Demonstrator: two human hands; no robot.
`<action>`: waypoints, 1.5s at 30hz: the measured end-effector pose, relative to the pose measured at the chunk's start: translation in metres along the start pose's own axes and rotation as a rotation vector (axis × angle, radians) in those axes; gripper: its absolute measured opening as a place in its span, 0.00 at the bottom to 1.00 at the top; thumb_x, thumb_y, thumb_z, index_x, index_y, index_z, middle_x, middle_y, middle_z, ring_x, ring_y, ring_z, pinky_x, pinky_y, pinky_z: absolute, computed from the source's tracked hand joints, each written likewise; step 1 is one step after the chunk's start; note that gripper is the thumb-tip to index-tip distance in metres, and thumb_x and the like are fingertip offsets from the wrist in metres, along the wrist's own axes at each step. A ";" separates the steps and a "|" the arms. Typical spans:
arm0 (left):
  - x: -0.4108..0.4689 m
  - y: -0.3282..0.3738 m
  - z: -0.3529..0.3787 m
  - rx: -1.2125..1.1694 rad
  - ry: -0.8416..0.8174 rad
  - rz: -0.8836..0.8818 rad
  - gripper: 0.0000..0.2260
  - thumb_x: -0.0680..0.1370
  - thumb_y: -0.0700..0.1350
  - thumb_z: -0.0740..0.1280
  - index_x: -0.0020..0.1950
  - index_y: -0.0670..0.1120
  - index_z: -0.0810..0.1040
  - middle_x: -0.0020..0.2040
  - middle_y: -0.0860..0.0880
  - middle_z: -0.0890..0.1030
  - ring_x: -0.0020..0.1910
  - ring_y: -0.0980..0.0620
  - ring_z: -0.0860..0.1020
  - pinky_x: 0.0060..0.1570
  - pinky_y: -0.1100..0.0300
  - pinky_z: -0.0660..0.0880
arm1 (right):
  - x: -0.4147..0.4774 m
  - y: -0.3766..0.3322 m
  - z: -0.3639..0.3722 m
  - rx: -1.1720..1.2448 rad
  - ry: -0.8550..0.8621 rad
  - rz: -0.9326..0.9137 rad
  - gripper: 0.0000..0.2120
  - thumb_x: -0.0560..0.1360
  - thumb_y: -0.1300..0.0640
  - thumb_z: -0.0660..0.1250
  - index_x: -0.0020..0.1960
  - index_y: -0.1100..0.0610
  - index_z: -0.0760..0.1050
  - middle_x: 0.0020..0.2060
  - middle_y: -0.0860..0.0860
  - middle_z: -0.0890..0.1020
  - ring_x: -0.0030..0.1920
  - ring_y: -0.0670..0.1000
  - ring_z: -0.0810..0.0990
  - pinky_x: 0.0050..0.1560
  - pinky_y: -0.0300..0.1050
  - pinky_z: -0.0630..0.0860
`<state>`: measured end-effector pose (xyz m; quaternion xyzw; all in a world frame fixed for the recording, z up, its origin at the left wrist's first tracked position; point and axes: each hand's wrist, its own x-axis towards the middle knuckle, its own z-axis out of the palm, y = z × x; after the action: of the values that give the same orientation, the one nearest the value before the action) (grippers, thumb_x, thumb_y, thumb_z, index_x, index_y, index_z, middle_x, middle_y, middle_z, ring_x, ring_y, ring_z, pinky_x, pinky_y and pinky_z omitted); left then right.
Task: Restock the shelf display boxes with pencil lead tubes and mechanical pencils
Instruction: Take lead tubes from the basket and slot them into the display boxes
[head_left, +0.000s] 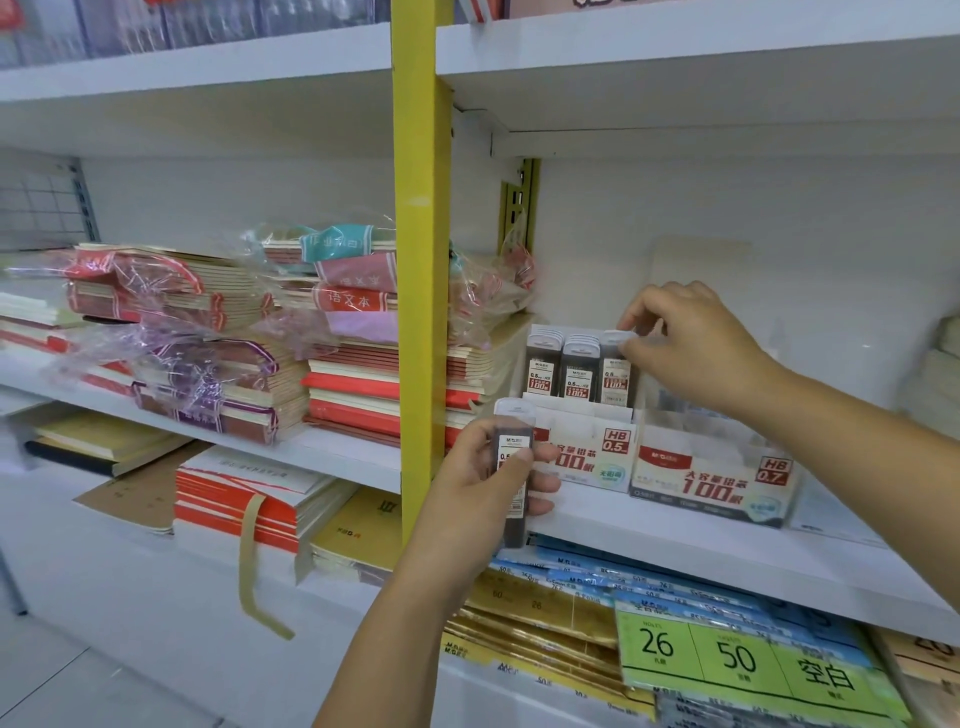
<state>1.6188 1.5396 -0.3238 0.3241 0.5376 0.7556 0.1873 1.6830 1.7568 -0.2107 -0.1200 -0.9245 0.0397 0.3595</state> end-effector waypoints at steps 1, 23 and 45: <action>0.000 0.000 -0.001 -0.001 0.005 0.006 0.09 0.83 0.40 0.65 0.57 0.53 0.80 0.51 0.50 0.87 0.46 0.51 0.86 0.44 0.59 0.82 | 0.000 0.001 0.002 -0.053 0.014 -0.003 0.04 0.74 0.52 0.69 0.48 0.46 0.75 0.45 0.46 0.74 0.51 0.47 0.68 0.47 0.43 0.65; 0.002 -0.008 0.018 0.636 0.216 0.396 0.13 0.79 0.52 0.69 0.63 0.57 0.73 0.62 0.60 0.76 0.64 0.61 0.73 0.62 0.69 0.70 | -0.048 -0.046 -0.027 0.651 0.170 0.086 0.07 0.77 0.54 0.68 0.53 0.44 0.78 0.43 0.45 0.84 0.41 0.40 0.81 0.37 0.30 0.74; 0.013 -0.031 0.017 1.134 0.107 0.579 0.26 0.83 0.55 0.60 0.80 0.56 0.57 0.82 0.57 0.52 0.77 0.64 0.36 0.73 0.64 0.38 | -0.002 -0.005 0.001 -0.080 0.010 0.052 0.05 0.74 0.50 0.70 0.48 0.49 0.81 0.46 0.48 0.72 0.53 0.48 0.66 0.51 0.44 0.64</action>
<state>1.6193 1.5700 -0.3451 0.4669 0.7532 0.3889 -0.2518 1.6827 1.7518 -0.2123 -0.1586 -0.9201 0.0117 0.3579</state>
